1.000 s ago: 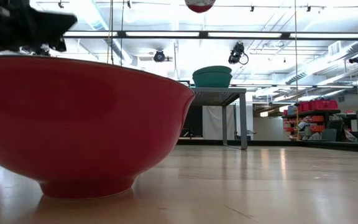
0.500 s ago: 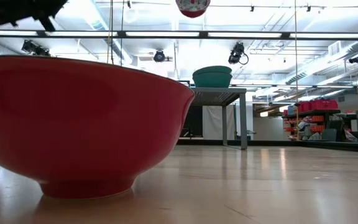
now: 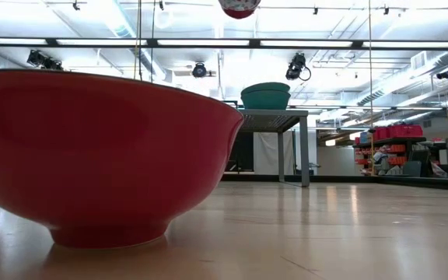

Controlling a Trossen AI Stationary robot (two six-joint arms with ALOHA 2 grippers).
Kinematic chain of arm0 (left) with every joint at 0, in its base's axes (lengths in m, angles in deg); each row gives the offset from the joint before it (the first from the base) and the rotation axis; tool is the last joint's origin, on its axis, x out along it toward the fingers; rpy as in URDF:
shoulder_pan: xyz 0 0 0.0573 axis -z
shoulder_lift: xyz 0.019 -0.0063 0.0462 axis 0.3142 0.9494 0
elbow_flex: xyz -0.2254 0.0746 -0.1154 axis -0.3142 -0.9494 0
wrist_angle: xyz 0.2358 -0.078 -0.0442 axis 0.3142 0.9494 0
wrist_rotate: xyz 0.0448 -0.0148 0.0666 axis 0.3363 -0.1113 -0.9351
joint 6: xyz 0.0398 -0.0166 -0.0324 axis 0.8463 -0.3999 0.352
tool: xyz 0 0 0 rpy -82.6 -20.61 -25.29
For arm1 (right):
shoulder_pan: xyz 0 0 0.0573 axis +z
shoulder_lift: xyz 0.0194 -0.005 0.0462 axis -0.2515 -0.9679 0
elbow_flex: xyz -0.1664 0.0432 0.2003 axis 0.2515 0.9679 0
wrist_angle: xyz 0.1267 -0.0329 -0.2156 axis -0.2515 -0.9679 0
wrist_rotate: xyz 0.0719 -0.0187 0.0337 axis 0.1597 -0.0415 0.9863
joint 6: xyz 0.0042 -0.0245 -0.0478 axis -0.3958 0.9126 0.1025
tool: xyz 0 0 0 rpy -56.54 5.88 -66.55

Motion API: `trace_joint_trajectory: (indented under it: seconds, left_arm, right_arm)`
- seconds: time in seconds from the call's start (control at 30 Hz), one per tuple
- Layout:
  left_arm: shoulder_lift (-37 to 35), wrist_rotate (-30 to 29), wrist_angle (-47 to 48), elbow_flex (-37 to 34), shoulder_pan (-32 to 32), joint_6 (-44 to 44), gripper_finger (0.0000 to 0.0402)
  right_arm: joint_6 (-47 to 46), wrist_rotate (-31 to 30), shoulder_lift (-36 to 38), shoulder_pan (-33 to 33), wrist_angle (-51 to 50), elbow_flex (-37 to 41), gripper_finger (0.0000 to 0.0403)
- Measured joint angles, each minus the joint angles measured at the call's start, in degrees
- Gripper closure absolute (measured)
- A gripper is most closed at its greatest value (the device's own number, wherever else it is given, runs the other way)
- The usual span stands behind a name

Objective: Pick & Place Mini bowls
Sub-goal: Put the right red and white patterned bowl on the shelf

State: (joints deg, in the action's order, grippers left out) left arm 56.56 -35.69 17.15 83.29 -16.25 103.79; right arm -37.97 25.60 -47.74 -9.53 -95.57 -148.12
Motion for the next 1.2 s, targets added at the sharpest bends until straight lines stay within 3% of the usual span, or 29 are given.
trace_joint_trajectory:
  seconds: [0.17,0.37,0.47,0.6,0.87,1.2]
  left_arm:
    - [7.6,-5.7,1.7,7.8,0.0,0.4,0.0216]
    - [16.7,-15.6,10.9,20.6,0.0,0.2,0.0130]
    - [21.1,-18.9,15.9,27.8,-1.4,0.4,0.0104]
    - [25.4,-18.9,26.2,38.1,-4.5,0.0,0.0088]
    - [31.4,-7.6,47.6,55.4,-13.7,-7.3,0.0086]
    - [38.2,6.6,50.5,61.2,-25.5,-12.6,0.0086]
  right_arm:
    - [1.4,1.4,0.0,0.0,0.1,0.0,0.0403]
    - [6.2,1.4,0.0,0.2,2.1,0.0,0.0403]
    - [8.3,1.5,0.0,0.2,3.5,0.0,0.0403]
    - [9.2,1.5,0.1,0.2,5.3,0.0,0.0403]
    - [9.2,1.2,0.2,0.2,8.2,0.0,0.0403]
    - [10.3,-2.1,0.2,0.2,9.4,0.0,0.0403]
